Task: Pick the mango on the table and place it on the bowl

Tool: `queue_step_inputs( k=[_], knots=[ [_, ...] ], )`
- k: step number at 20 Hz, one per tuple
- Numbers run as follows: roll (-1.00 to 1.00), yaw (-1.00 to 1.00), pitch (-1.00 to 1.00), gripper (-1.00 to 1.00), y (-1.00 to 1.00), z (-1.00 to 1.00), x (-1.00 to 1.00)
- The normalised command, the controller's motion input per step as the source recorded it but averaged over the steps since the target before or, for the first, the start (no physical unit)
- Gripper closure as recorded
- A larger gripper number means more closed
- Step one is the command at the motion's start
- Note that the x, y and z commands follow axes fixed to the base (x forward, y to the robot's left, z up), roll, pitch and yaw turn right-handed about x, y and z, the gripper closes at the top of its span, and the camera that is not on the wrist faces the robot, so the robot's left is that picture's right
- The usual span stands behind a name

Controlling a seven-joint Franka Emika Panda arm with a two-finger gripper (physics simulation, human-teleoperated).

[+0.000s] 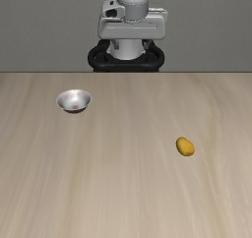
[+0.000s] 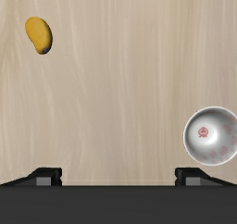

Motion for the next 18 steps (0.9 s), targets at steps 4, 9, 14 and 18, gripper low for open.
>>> queue_step_inputs(
  k=[4,9,14,18],
  knots=[
    [0.00,0.00,0.00,-1.00,1.00,0.00,0.00],
    [0.00,0.00,0.00,-1.00,1.00,0.00,0.00],
    [0.00,0.00,0.00,-1.00,1.00,0.00,0.00],
    [0.00,0.00,0.00,-1.00,0.00,0.00,1.00]
  ],
)
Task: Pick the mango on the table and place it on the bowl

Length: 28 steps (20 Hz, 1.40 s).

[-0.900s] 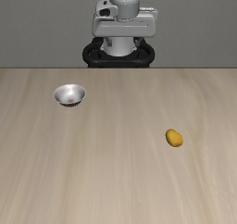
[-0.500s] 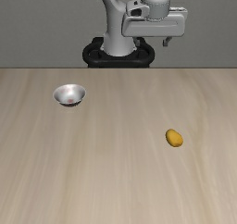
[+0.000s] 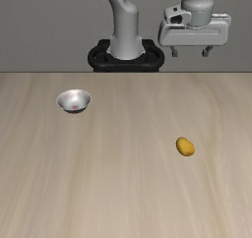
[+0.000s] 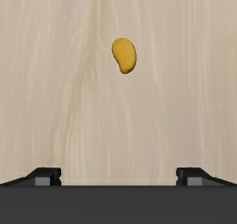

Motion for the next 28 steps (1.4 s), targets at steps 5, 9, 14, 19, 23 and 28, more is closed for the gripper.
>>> queue_step_inputs(
  k=[5,9,14,19,23,28],
  knots=[
    [0.00,0.00,0.00,-1.00,0.00,0.00,1.00],
    [0.00,0.00,0.00,-1.00,0.00,0.00,1.00],
    [0.00,0.00,0.00,-1.00,-0.20,0.00,0.80],
    [0.00,0.00,0.00,-1.00,0.00,-1.00,0.00],
    [0.00,0.00,0.00,-1.00,0.00,-1.00,0.00],
    [0.00,0.00,0.00,-1.00,0.00,-1.00,0.00]
  ],
)
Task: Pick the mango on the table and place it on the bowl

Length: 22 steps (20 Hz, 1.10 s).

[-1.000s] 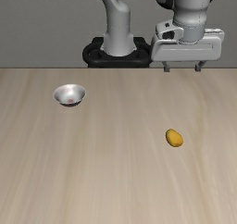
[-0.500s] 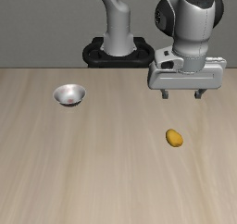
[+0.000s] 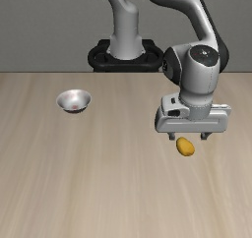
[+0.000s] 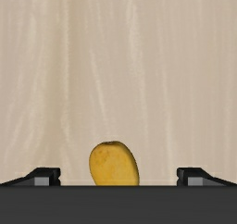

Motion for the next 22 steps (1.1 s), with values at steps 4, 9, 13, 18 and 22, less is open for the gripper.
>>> queue_step_inputs(
  k=[4,9,13,18,22],
  knots=[
    [0.00,0.00,0.00,-1.00,0.00,-0.50,-0.50],
    [0.00,0.00,0.00,1.00,0.00,-0.60,0.00],
    [0.00,0.00,0.00,1.00,0.00,0.00,0.00],
    [0.00,0.00,0.00,1.00,0.00,0.00,0.00],
    [0.00,0.00,0.00,1.00,0.00,0.75,0.00]
  ],
)
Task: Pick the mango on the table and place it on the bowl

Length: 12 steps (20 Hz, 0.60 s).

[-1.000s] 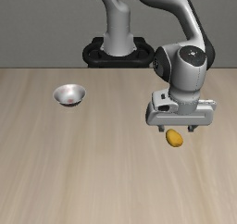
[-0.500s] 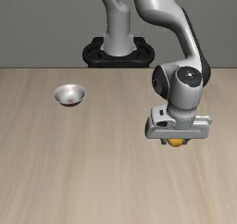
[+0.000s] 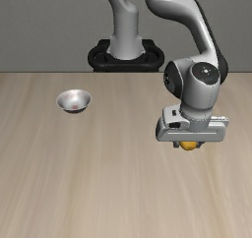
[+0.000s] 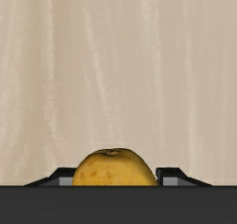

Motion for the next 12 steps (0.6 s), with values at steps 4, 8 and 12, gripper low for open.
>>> queue_step_inputs(
  k=[4,8,12],
  knots=[
    [0.00,0.00,0.00,1.00,0.00,1.00,0.00],
    [0.00,0.00,0.00,1.00,0.00,1.00,0.00],
    [0.00,0.00,0.00,1.00,-1.00,0.00,0.00]
  ],
)
